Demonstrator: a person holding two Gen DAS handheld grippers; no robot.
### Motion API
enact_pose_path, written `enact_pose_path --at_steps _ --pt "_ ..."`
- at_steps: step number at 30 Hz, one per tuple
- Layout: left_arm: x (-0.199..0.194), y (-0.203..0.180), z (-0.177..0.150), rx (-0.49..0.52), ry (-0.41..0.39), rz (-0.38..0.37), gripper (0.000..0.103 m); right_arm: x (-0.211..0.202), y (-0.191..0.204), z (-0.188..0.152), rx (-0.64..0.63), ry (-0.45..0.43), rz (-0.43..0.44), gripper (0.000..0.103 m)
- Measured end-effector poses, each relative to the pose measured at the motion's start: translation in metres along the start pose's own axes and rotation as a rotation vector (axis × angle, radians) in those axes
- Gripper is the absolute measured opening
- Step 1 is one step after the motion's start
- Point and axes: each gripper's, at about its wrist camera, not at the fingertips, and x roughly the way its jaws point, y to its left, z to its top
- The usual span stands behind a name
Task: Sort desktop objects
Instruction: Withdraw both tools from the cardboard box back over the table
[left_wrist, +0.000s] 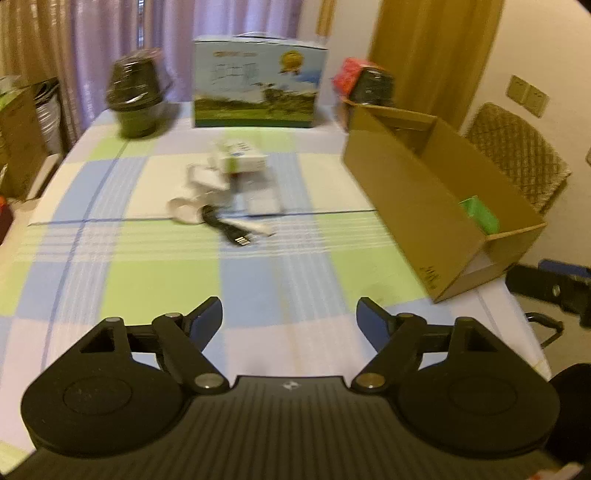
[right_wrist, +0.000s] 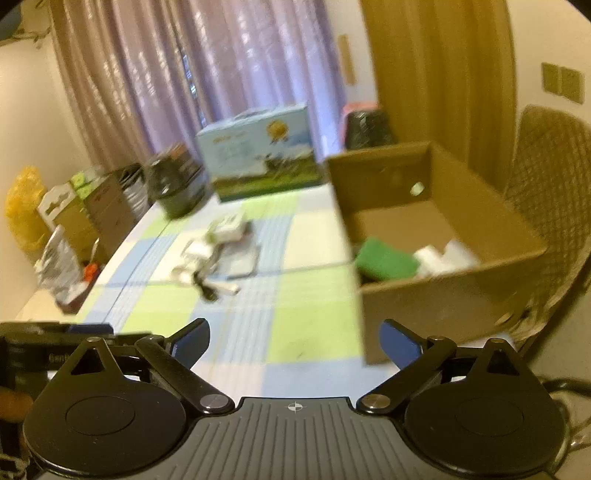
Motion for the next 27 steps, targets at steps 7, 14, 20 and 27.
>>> enact_pose_path --at_steps 7,14,20,27 --pt "-0.011 0.039 -0.012 -0.041 -0.006 0.076 0.089 0.018 0.026 -0.020 -0.042 0.064 0.044 0.098" --pt "-0.011 0.069 -0.015 -0.080 -0.004 0.125 0.092 0.032 0.042 -0.024 -0.084 0.087 0.053 0.098" --pt "-0.002 0.081 -0.013 -0.087 0.009 0.135 0.092 0.050 0.050 -0.025 -0.101 0.103 0.053 0.098" --pt "0.011 0.091 -0.009 -0.083 0.023 0.149 0.092 0.069 0.059 -0.024 -0.121 0.120 0.064 0.098"
